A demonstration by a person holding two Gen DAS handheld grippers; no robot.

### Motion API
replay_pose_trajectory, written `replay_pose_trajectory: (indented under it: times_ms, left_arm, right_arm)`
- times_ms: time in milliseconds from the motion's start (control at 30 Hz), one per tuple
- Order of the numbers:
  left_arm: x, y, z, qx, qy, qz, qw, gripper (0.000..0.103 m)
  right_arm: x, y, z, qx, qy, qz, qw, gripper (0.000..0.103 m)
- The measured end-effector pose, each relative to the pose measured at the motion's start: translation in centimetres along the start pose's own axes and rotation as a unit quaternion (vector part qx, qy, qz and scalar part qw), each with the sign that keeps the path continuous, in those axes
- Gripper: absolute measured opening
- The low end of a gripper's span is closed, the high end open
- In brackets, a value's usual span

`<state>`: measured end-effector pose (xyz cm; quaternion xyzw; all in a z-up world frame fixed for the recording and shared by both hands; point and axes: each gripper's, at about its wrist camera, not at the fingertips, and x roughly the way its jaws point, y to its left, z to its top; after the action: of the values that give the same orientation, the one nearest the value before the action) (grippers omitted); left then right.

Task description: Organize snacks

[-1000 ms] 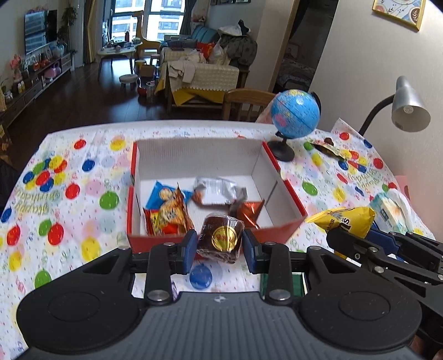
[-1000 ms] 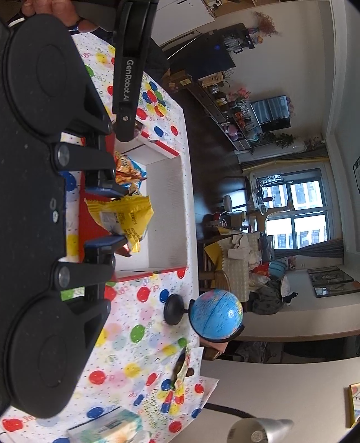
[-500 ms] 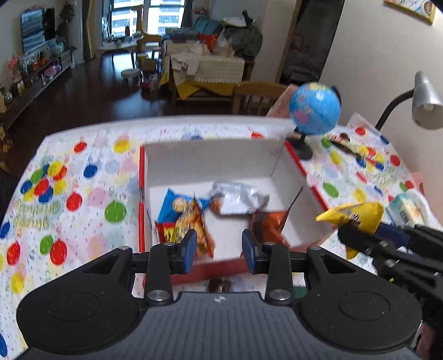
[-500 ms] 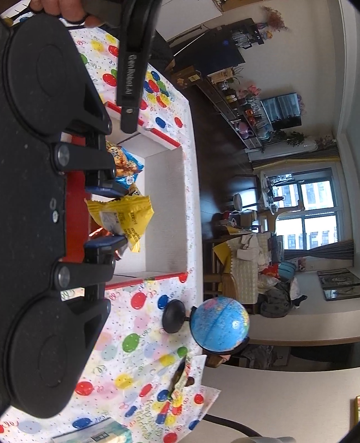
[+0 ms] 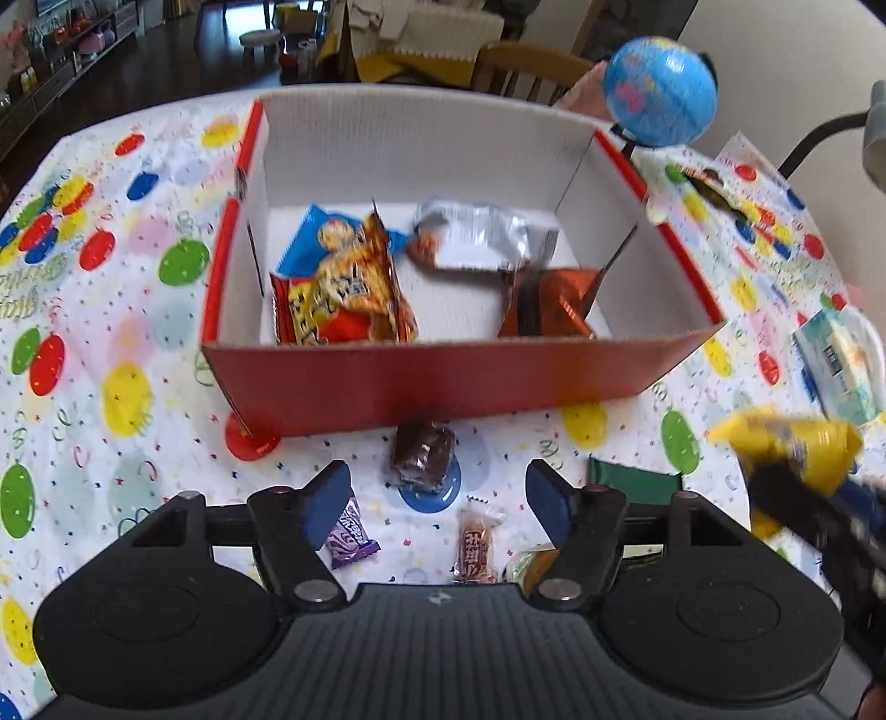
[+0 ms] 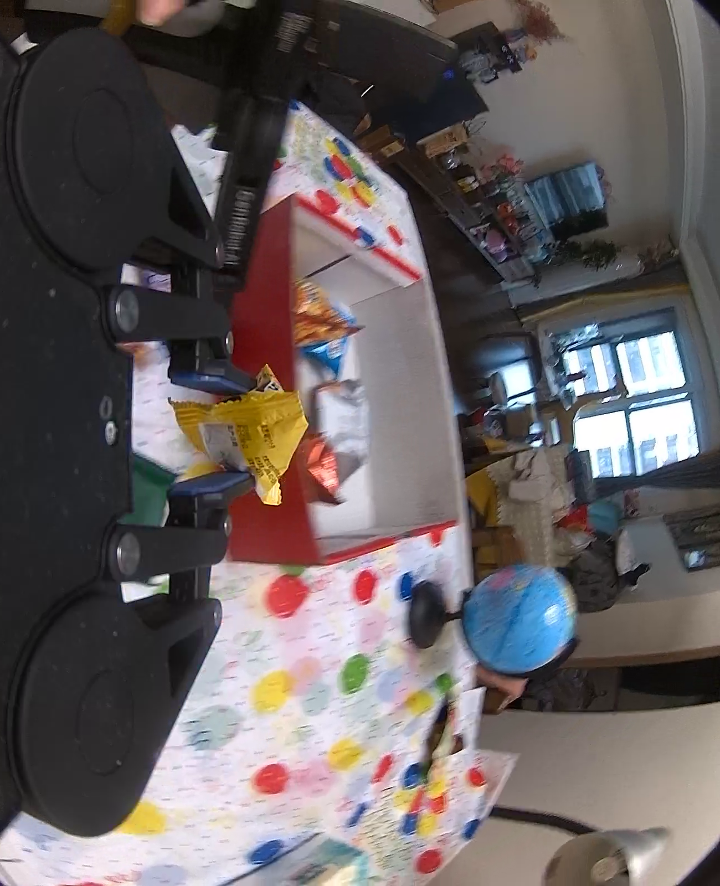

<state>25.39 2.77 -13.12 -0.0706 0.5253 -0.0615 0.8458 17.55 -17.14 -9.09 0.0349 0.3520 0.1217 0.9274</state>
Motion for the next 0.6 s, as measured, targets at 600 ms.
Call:
replay_pose_trajectory:
  times_ms: [600]
  left_arm:
    - [5.7,-1.5,0.4,0.050,0.008,0.045,0.9977,0.068]
  right_arm:
    - [1.8,-0.3,-3.5,0.002,0.052,-0.039,0.998,0.028]
